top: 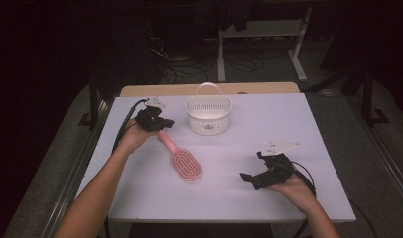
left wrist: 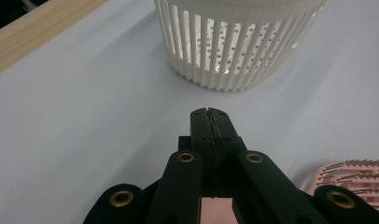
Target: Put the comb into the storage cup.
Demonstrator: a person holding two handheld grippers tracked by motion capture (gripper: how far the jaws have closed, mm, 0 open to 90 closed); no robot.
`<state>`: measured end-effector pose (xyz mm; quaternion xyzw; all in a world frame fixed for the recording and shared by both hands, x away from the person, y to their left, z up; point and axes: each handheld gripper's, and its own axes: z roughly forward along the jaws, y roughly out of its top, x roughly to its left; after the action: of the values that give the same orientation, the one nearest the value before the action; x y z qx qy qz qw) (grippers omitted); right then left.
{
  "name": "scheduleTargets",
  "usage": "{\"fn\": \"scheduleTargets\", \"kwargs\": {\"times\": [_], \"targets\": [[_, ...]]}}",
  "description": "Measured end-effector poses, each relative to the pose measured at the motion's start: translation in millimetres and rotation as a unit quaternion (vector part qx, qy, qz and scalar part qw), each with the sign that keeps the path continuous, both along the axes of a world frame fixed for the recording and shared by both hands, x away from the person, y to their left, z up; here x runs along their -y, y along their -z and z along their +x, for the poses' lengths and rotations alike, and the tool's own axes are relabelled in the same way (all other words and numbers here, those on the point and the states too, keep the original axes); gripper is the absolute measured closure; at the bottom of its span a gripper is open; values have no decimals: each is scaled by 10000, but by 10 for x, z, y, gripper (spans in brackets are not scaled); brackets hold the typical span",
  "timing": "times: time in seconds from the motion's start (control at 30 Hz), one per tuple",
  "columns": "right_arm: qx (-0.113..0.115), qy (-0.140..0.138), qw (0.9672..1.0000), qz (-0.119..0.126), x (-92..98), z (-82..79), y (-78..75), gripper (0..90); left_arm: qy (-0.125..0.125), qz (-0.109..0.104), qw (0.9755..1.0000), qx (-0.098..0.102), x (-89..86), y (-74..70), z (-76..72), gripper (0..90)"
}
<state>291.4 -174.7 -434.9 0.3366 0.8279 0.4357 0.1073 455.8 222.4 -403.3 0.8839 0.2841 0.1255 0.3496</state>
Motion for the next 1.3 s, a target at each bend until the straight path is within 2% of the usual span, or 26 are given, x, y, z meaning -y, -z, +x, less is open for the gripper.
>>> {"fn": "scheduleTargets", "kwargs": {"times": [0.33, 0.5, 0.97, 1.3], "targets": [[-7, -2, 10000, -5, -2, 1, 2, 6, -105, 284, 9994, -143, -32, 144, 132, 900], [-17, 3, 10000, 1, 2, 0, 3, 6, -120, 467, 9986, -197, -38, 156, 195, 900], [-29, -3, 10000, 3, 4, 2, 6, 6, -145, 699, 9965, -441, -43, 254, 270, 900], [-21, -3, 10000, 6, 10, 3, 8, 6, -171, 772, 9953, -551, -73, 295, 283, 900]]}}
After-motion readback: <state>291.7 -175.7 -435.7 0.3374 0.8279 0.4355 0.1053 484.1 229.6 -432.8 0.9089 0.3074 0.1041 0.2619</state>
